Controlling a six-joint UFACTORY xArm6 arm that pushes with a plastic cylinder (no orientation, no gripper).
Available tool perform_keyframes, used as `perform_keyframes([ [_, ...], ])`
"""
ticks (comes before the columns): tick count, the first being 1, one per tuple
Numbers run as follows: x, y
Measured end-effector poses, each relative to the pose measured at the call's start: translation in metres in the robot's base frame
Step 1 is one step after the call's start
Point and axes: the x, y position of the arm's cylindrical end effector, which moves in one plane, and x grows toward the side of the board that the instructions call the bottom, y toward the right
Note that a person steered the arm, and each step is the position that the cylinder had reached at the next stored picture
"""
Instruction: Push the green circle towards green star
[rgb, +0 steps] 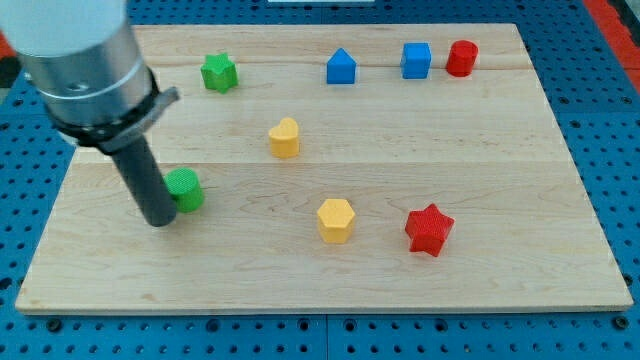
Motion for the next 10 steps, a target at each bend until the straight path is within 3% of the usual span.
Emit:
perform_keyframes([
  [2, -0.005, -0.035],
  [3, 0.013, -0.016],
  [6, 0.004, 0.012],
  [10, -0.048, 0.049],
])
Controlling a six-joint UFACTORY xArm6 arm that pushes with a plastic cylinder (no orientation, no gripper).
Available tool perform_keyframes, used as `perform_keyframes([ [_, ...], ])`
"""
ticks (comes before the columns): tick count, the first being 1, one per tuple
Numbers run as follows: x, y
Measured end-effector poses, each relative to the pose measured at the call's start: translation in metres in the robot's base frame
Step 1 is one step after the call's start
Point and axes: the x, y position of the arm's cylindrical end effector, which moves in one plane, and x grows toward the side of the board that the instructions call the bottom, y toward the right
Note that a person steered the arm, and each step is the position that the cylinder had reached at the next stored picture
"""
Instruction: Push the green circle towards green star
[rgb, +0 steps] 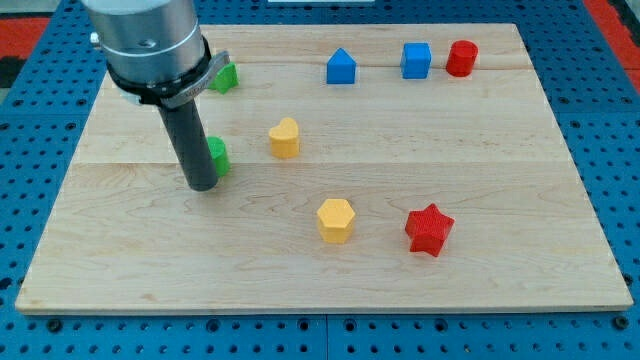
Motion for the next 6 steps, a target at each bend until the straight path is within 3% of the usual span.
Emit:
perform_keyframes([
  [6, -0.087, 0.002],
])
